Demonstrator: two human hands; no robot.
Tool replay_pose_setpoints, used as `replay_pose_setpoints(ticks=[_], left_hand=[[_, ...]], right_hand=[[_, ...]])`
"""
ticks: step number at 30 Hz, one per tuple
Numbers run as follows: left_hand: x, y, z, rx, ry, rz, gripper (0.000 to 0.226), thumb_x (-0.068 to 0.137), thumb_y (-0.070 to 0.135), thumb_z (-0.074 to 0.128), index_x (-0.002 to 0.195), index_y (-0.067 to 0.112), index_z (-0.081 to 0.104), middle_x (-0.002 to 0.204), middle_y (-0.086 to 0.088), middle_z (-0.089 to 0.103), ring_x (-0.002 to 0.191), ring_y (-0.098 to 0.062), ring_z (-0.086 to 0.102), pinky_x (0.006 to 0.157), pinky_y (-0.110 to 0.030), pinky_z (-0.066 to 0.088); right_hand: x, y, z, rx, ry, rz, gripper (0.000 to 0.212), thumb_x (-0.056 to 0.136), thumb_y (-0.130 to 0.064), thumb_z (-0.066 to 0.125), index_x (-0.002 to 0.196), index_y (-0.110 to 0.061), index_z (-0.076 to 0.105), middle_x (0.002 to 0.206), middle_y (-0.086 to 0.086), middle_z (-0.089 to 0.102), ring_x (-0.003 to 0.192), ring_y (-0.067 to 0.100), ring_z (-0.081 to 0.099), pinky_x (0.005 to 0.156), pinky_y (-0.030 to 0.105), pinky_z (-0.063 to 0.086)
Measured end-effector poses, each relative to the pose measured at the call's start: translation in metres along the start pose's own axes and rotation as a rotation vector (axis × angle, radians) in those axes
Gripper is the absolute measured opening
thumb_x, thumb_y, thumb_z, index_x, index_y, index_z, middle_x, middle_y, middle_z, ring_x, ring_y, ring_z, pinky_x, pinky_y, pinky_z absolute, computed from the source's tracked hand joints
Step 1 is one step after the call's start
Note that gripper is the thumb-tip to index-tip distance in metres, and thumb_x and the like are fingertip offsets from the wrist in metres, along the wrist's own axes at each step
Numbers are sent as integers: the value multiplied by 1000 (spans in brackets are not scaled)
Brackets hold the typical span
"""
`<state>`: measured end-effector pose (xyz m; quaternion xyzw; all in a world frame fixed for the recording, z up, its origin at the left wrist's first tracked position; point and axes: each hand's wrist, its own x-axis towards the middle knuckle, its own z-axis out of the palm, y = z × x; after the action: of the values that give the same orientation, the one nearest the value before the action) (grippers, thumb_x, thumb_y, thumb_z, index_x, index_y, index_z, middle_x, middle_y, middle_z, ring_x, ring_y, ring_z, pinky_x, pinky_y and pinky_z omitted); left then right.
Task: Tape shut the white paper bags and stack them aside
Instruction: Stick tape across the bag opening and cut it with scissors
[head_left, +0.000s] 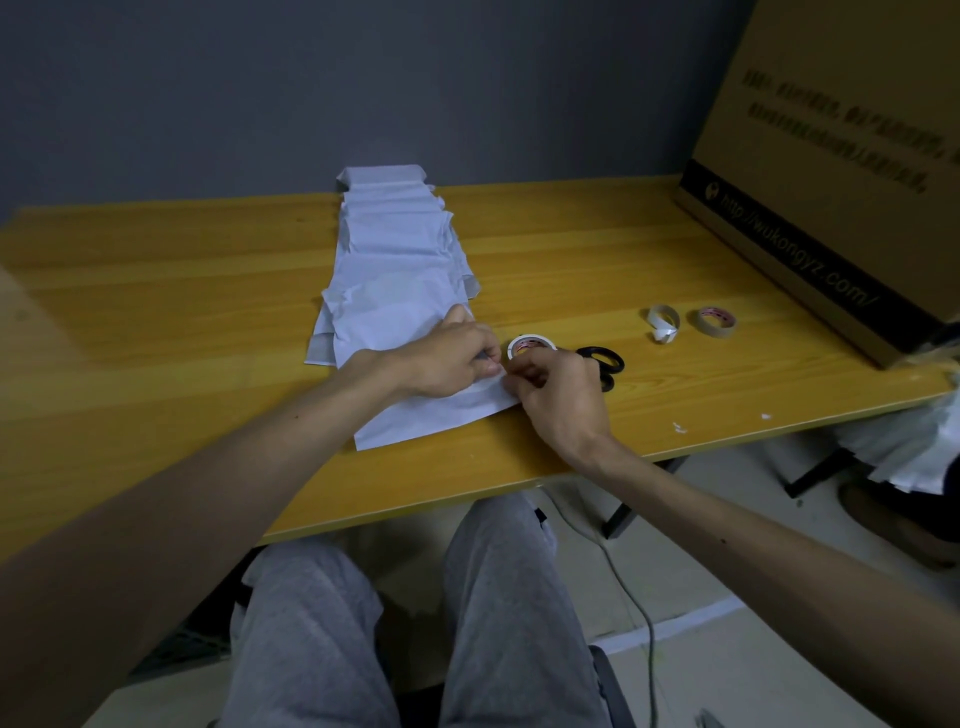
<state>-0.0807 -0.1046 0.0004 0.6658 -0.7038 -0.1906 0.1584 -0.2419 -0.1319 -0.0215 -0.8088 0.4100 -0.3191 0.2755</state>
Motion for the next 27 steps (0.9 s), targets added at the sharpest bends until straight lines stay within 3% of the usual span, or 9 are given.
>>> replay_pose_setpoints(ticks=[3,14,21,27], left_hand=[[0,0,0,-3,5,4,18,97,20,53,102,5,63,93,3,50,104,-13,29,93,-20,27],[0,-2,-1,24,40,37,14,94,20,59,98,6,63,91,3,51,101,-10,30,83,-14,26],[-2,-3,1,34,91,70,18,93,23,62,96,6,65,89,2,54,100,-11,32,82,-15,30],[-8,-9,4,76,131,120,18,94,23,60,95,6,64,88,1,56,96,-12,34,84,-22,35]], right_hand=[[-1,-1,-1,-10,4,-10,13,84,-9,69,95,-7,76,87,9,75,79,19,68,79,29,52],[0,-1,3,-13,-31,-4,15,86,-8,64,96,-7,75,87,8,73,77,18,64,68,16,41],[4,1,4,-7,-59,5,11,87,-8,64,91,-3,73,78,8,69,68,15,54,60,16,32],[4,0,7,-47,-107,-6,10,88,-7,60,83,-6,69,65,-3,53,56,8,45,50,18,29]])
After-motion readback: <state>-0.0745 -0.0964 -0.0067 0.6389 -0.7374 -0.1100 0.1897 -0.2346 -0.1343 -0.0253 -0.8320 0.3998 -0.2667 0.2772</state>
